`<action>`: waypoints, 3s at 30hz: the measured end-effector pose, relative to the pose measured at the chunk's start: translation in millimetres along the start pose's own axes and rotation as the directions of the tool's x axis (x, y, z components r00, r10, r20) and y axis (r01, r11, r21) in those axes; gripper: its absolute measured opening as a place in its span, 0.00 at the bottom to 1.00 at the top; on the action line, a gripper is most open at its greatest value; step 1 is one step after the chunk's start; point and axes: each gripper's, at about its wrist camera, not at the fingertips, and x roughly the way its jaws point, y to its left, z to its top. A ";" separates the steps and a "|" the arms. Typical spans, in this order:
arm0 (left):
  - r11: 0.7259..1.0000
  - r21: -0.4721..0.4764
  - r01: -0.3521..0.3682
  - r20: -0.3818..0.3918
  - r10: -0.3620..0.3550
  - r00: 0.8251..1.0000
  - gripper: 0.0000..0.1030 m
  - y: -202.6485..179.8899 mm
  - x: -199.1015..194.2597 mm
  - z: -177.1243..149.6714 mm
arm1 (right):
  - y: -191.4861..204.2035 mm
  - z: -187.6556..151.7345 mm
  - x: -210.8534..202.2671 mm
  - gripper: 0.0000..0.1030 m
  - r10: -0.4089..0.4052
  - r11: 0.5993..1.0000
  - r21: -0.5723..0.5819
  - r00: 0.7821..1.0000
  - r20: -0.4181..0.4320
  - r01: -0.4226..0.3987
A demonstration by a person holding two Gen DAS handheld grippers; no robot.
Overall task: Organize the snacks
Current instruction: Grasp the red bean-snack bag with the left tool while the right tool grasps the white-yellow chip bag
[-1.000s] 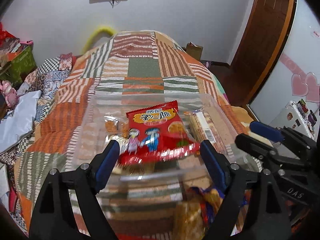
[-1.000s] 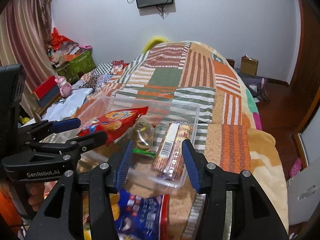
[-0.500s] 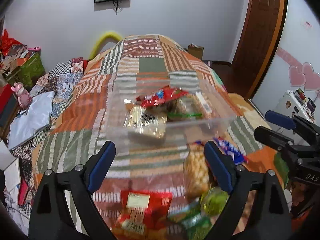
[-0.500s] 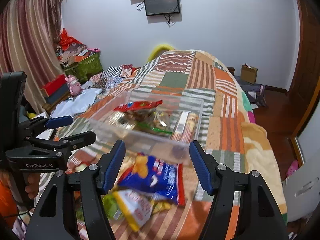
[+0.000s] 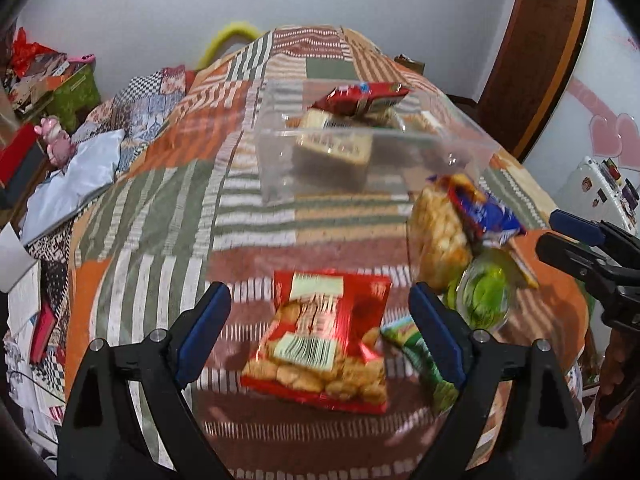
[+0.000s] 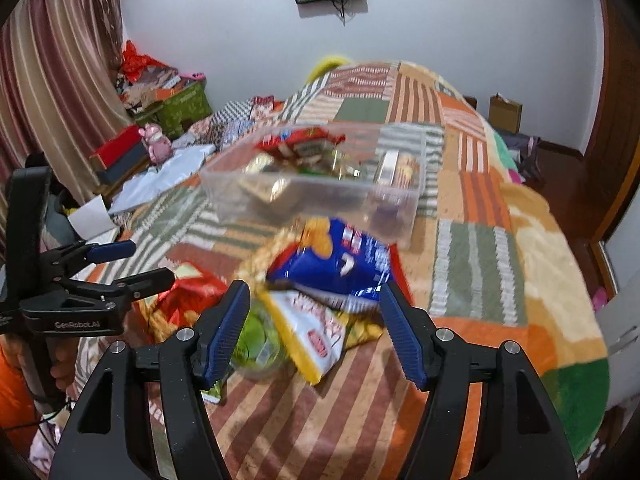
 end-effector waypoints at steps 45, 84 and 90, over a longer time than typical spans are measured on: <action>0.999 -0.045 0.017 -0.006 -0.017 1.000 0.75 29.1 26.0 -33.3 | -36.9 -21.2 19.1 0.51 -0.019 0.994 0.100 0.993 -0.116 0.031; 0.999 -0.033 0.031 0.118 -0.027 0.993 0.54 19.5 -19.2 -25.2 | -37.9 -27.0 -18.4 0.28 -0.043 0.997 0.068 0.999 -0.024 0.045; 0.999 -0.034 0.037 0.169 -0.030 0.985 0.54 16.4 -36.0 -12.5 | -37.0 -16.0 -31.2 0.28 -0.040 0.997 0.071 0.999 0.026 0.038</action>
